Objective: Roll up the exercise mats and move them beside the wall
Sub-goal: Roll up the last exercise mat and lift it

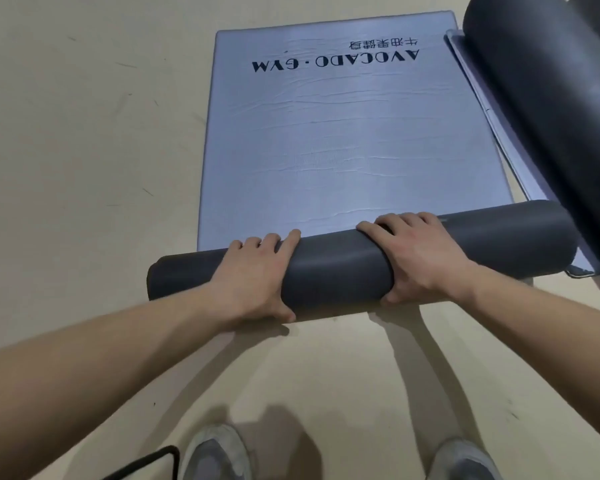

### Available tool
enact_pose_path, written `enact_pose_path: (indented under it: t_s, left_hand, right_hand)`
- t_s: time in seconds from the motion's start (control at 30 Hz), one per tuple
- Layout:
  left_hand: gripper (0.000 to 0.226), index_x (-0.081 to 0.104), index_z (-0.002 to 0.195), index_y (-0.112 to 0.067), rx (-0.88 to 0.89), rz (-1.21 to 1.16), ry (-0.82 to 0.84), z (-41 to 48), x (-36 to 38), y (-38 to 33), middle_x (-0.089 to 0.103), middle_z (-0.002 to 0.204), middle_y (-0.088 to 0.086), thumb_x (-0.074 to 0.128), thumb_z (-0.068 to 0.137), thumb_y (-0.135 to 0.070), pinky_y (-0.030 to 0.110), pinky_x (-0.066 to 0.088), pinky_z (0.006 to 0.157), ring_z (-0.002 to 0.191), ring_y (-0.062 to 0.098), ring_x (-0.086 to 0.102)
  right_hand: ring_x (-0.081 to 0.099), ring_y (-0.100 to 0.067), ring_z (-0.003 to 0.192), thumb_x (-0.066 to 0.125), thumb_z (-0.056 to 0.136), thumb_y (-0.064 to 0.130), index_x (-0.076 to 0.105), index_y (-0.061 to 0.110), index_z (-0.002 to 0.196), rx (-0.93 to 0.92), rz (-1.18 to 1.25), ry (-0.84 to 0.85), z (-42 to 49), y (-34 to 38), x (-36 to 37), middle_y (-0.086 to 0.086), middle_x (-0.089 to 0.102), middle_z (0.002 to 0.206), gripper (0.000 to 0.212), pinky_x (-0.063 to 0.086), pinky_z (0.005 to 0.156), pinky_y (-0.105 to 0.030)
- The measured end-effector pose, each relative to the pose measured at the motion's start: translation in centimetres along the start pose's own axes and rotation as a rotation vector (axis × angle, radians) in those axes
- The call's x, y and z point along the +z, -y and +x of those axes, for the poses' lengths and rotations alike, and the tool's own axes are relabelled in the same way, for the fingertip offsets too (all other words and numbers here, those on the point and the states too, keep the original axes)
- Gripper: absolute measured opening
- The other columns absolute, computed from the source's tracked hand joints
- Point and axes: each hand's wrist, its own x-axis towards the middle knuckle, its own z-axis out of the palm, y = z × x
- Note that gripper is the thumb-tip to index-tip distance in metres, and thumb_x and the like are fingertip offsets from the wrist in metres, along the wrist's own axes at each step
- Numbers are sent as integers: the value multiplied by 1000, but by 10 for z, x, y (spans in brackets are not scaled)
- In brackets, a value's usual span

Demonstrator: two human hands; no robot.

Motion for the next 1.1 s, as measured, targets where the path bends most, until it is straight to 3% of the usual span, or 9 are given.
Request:
enact_pose_path:
  t_s: [0.1,0.23,0.33,0.43,0.53,0.6,0.77,0.93,1.1]
  left_hand:
    - [131,6,155,-26,32,20,-84,-7,8,-5,45,142,6,80,57,-73,49,42,108,121,31,52]
    - [128,12,153,-31,76,-172,88,23,-23,20,50,130,1,84,54,-71,45,52,96,108,26,57]
    - [127,6,156,-26,10,-28,-58,8,0,5,44,145,6,79,63,-70,52,42,110,127,31,51]
    - [124,7,156,-25,3,57,-193,1,11,0,41,149,7,77,65,-70,52,40,111,130,32,48]
    - [118,20,149,-35,87,-185,32,20,-20,27,53,132,-2,79,55,-74,43,51,98,110,23,57]
    - [113,26,143,-41,146,-269,188,26,-24,32,57,125,-7,80,50,-76,39,51,94,106,19,58]
    - [117,26,146,-41,130,-323,274,30,-29,31,57,131,-9,85,50,-72,41,48,100,114,21,58]
    - [123,10,156,-26,33,24,-181,1,2,-5,42,151,3,75,62,-72,48,39,112,130,28,49]
    - [115,21,151,-33,77,-203,15,33,-29,23,54,133,-3,83,60,-69,40,52,96,108,22,57]
  right_hand:
    - [51,-27,122,71,43,79,24,36,150,-2,32,79,9,-2,-10,2,49,139,125,36,109,-47]
    - [47,-38,126,80,55,67,23,23,156,13,-83,-140,0,0,12,-13,48,140,124,30,113,-56]
    - [51,-37,114,77,56,68,31,22,151,-18,-121,-179,4,-3,13,-12,52,131,115,37,103,-52]
    - [54,-33,106,72,54,71,32,29,146,-14,-114,-74,9,-1,-3,-6,55,125,110,42,95,-46]
    - [58,-25,99,79,50,70,33,39,142,-30,39,192,25,-8,-43,4,56,117,108,48,84,-39]
    - [58,-23,106,83,47,70,31,41,145,-16,142,319,29,-10,-51,7,56,121,114,50,90,-42]
    - [48,-29,130,76,52,77,20,32,154,21,-25,-19,-14,5,-2,-3,47,148,125,35,113,-46]
    - [55,-25,117,77,51,75,24,41,150,-3,65,117,17,-8,-29,4,49,140,117,42,103,-41]
    - [49,-35,126,80,49,73,21,30,155,69,-73,-96,10,-2,-10,-10,49,142,129,35,110,-54]
